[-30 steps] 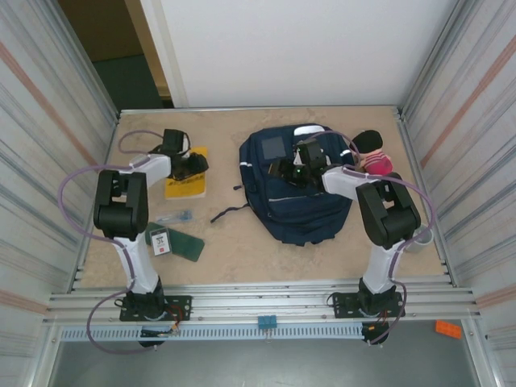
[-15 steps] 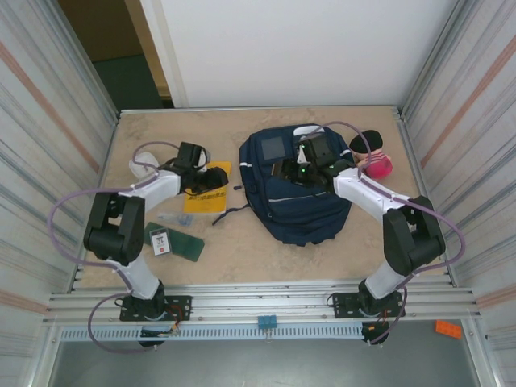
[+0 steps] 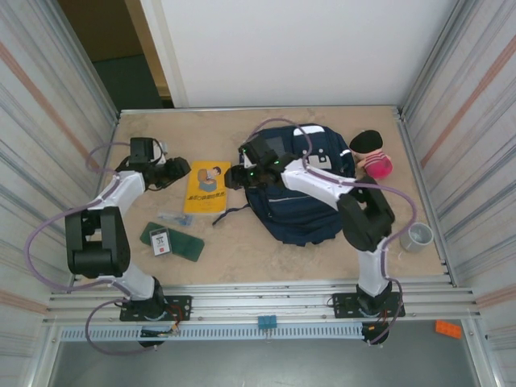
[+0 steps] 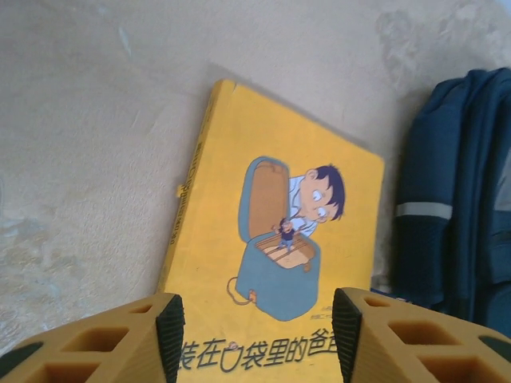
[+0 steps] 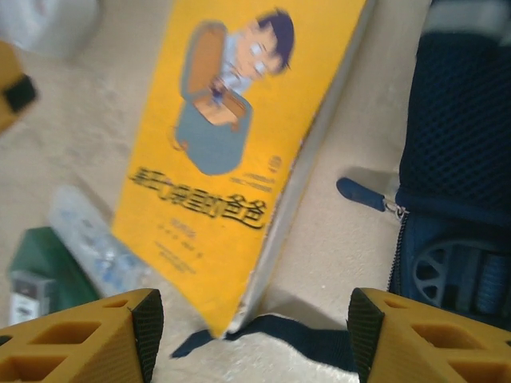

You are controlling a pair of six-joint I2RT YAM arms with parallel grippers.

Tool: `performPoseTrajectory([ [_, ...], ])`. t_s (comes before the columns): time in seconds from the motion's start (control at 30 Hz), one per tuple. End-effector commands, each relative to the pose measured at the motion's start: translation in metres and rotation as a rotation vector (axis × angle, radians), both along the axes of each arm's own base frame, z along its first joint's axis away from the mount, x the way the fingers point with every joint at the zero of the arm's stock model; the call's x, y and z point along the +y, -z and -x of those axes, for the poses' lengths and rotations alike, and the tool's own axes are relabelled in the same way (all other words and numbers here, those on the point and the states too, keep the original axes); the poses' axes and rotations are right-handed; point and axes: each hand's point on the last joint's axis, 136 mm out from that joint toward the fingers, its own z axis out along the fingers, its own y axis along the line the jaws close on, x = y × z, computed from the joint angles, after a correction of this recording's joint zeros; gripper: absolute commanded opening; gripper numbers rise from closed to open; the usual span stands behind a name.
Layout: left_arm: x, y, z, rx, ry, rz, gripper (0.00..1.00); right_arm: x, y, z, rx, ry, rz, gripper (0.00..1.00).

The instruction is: Pack the student bag

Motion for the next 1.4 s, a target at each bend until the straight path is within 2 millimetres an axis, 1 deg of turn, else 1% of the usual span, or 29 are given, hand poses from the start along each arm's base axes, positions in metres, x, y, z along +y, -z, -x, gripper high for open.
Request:
performPoseTrajectory([
  [0.0, -0.006, 0.015, 0.006, 0.035, 0.065, -0.002, 0.54, 0.003, 0.024, 0.006, 0.041, -0.017, 0.082, 0.63],
  [0.07, -0.006, 0.024, 0.007, 0.058, 0.067, -0.008, 0.54, 0.009, 0.035, 0.007, 0.068, -0.023, 0.064, 0.63],
  [0.17, -0.004, 0.033, 0.006, 0.076, 0.066, -0.023, 0.54, 0.019, 0.044, 0.007, 0.092, -0.038, 0.029, 0.62],
  [0.33, 0.005, 0.042, 0.006, 0.093, 0.052, -0.07, 0.55, 0.032, 0.053, 0.006, 0.114, -0.053, 0.009, 0.62],
  [0.43, 0.007, 0.05, 0.007, 0.111, 0.051, -0.081, 0.55, 0.037, 0.058, 0.004, 0.124, -0.056, 0.002, 0.61],
  [0.63, 0.005, 0.064, 0.007, 0.138, 0.047, -0.063, 0.54, 0.047, 0.071, -0.001, 0.14, -0.062, -0.005, 0.58],
  [0.73, 0.006, 0.066, 0.006, 0.142, 0.038, -0.061, 0.55, 0.053, 0.08, -0.004, 0.153, -0.067, -0.014, 0.5],
  [0.83, 0.005, 0.069, 0.006, 0.146, 0.038, -0.053, 0.55, 0.044, 0.097, -0.004, 0.163, -0.043, 0.062, 0.33],
  [0.9, 0.003, 0.075, 0.009, 0.166, 0.042, -0.044, 0.55, 0.036, 0.107, -0.003, 0.171, -0.032, 0.09, 0.2],
  [0.97, 0.001, 0.08, 0.012, 0.18, 0.042, -0.031, 0.54, 0.033, 0.113, -0.001, 0.187, -0.029, 0.077, 0.14],
  [1.03, 0.0, 0.083, 0.014, 0.177, 0.037, -0.016, 0.54, 0.031, 0.116, 0.001, 0.196, -0.023, 0.066, 0.12],
  [1.1, -0.004, 0.086, 0.016, 0.179, 0.04, 0.009, 0.53, 0.029, 0.115, 0.001, 0.192, -0.018, 0.066, 0.11],
  [1.23, -0.022, 0.084, 0.017, 0.187, 0.078, 0.09, 0.51, 0.032, 0.113, 0.002, 0.192, -0.021, 0.046, 0.11],
  [1.33, -0.036, 0.069, 0.017, 0.155, 0.102, 0.136, 0.49, 0.033, 0.111, 0.003, 0.192, -0.022, 0.042, 0.11],
  [1.37, -0.041, 0.058, 0.016, 0.132, 0.112, 0.149, 0.49, 0.033, 0.111, 0.004, 0.193, -0.021, 0.04, 0.11],
])
